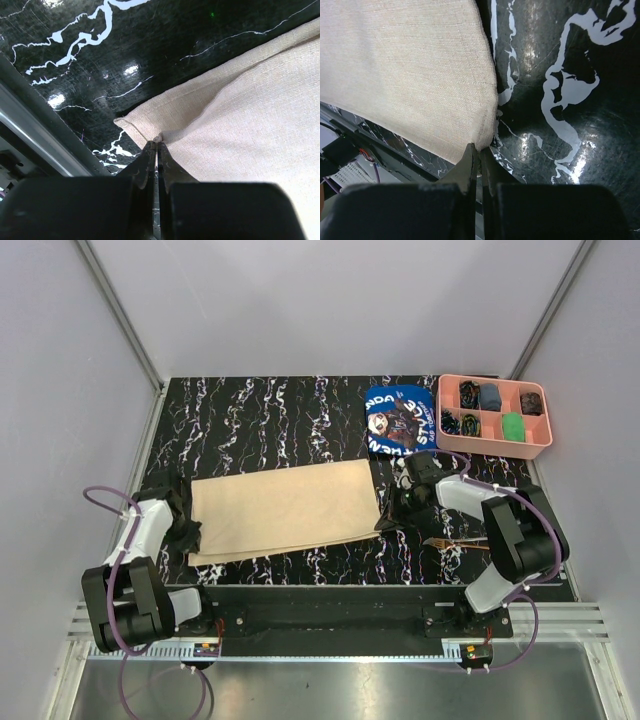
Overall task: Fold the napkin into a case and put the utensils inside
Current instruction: Fold and flatten the napkin at the center of the board.
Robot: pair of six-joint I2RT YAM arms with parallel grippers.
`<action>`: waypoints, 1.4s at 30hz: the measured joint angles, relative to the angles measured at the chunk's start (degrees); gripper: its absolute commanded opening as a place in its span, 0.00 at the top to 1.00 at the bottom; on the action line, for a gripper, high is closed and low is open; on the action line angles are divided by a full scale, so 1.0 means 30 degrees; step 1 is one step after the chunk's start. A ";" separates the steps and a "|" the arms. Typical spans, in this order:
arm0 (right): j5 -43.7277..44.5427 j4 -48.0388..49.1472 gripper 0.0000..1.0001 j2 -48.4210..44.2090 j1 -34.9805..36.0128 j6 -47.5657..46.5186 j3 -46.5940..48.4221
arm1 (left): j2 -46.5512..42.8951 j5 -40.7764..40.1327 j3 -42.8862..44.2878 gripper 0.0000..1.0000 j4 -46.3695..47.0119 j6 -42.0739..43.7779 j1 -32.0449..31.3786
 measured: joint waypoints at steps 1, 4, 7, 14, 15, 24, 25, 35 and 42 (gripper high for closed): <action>0.0000 0.0051 0.97 0.0131 0.0000 0.0007 -0.0007 | 0.0000 0.0000 -0.0066 1.00 0.0029 -0.0015 0.0000; 0.0000 0.0335 0.95 0.0444 0.0000 0.0058 -0.0117 | 0.0000 0.0000 -0.0138 1.00 0.0022 -0.0015 0.0007; -0.0022 0.0495 0.94 0.0576 -0.0007 0.0138 -0.0233 | 0.0029 -0.0058 -0.0138 1.00 0.0051 -0.0015 0.0007; -0.0022 0.0605 0.92 0.0634 0.0000 0.0357 -0.0248 | 0.0022 -0.0138 -0.0138 1.00 0.0080 -0.0015 0.0007; -0.0022 0.0641 0.92 0.0634 0.0000 0.0372 -0.0248 | 0.0000 -0.0146 -0.0138 1.00 0.0066 -0.0015 0.0007; -0.0015 0.0838 0.92 0.0656 0.0000 0.0554 -0.0299 | -0.1013 -0.0124 -0.0401 1.00 -0.0182 -0.0641 0.0015; -0.0015 0.0838 0.92 0.0663 0.0000 0.0568 -0.0299 | -0.0998 -0.0124 -0.0532 1.00 -0.0175 -0.0743 0.0015; 0.0000 0.0860 0.86 0.0663 0.0000 0.0707 -0.0306 | 0.0321 -0.0204 -0.0867 0.91 -0.0131 -0.1443 0.0379; -0.0160 0.0699 0.48 0.0532 0.0000 0.0903 -0.0160 | -0.1464 -0.0342 -0.0874 0.31 -0.0546 -0.1501 0.0721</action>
